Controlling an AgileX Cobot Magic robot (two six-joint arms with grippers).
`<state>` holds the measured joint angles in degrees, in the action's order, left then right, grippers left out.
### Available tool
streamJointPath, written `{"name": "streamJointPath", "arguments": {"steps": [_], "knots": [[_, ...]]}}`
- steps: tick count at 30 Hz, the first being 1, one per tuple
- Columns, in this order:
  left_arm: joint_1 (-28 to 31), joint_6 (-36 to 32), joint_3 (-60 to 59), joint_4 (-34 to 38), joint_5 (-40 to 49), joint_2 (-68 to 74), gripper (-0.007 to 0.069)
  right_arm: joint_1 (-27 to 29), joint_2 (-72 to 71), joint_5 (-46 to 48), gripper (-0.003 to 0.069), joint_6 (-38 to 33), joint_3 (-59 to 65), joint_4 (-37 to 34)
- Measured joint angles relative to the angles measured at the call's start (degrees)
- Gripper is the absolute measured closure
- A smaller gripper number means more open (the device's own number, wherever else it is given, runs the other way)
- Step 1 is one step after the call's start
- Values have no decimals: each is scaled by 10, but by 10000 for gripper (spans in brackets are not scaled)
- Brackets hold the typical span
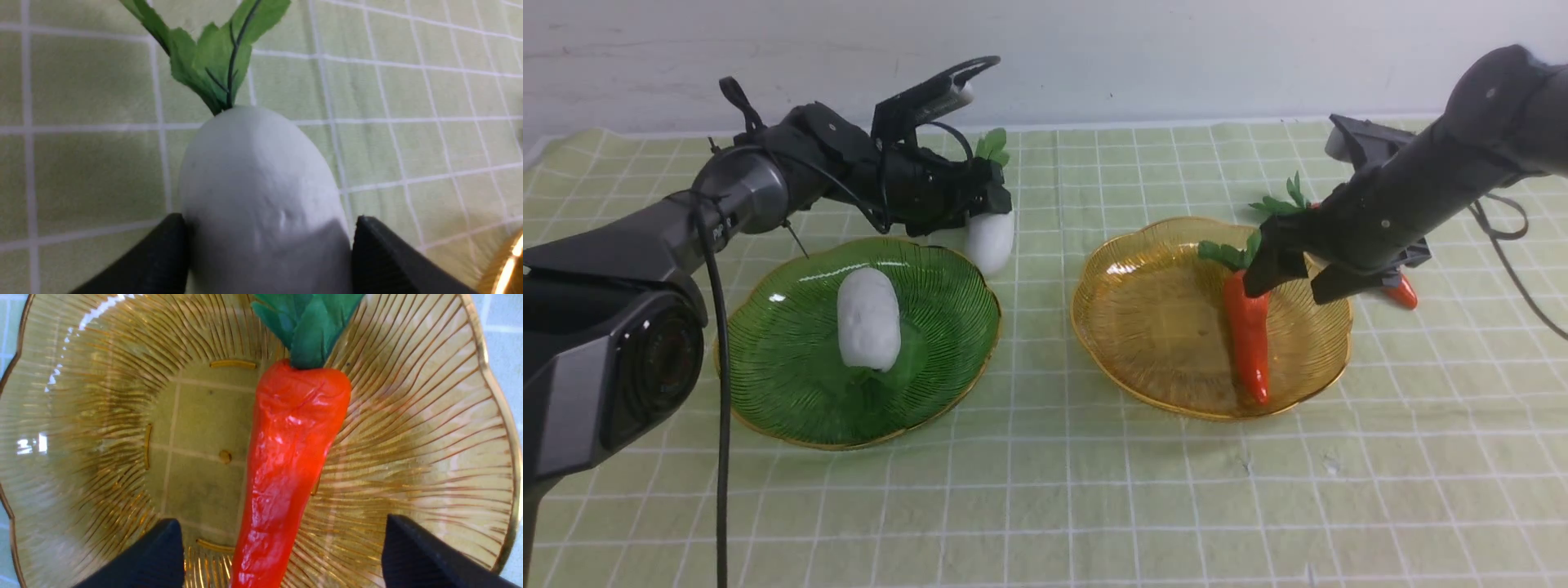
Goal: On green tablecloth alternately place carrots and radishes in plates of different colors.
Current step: 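Pick up the white radish and place it in the left plate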
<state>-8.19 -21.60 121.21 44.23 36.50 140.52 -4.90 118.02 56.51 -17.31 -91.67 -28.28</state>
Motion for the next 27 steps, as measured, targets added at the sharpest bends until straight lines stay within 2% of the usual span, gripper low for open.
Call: {"name": "streamJointPath", "arguments": {"steps": [4,5,7,8,10,14,20,23,27], "knots": [[1,-5,32,-3,42,-29,171,1,-4,19,69,-1,0,1],[6,-5,53,-13,91,-58,171,3,-13,28,75,-6,0,3],[10,-5,61,-21,123,-75,171,5,-22,29,81,-11,0,6],[19,-5,71,-48,189,-111,171,13,-44,29,95,-18,0,13],[30,-3,75,-81,254,-139,171,24,-69,28,113,-22,0,27],[51,38,77,-188,336,-189,171,55,-104,27,148,-26,-3,93],[77,116,29,-320,345,-234,171,73,-90,-15,158,4,-4,175],[86,128,-43,-333,345,-270,171,73,-69,-63,158,37,-4,193],[92,145,-137,-333,347,-314,177,73,-36,-128,158,46,-4,194]]}}
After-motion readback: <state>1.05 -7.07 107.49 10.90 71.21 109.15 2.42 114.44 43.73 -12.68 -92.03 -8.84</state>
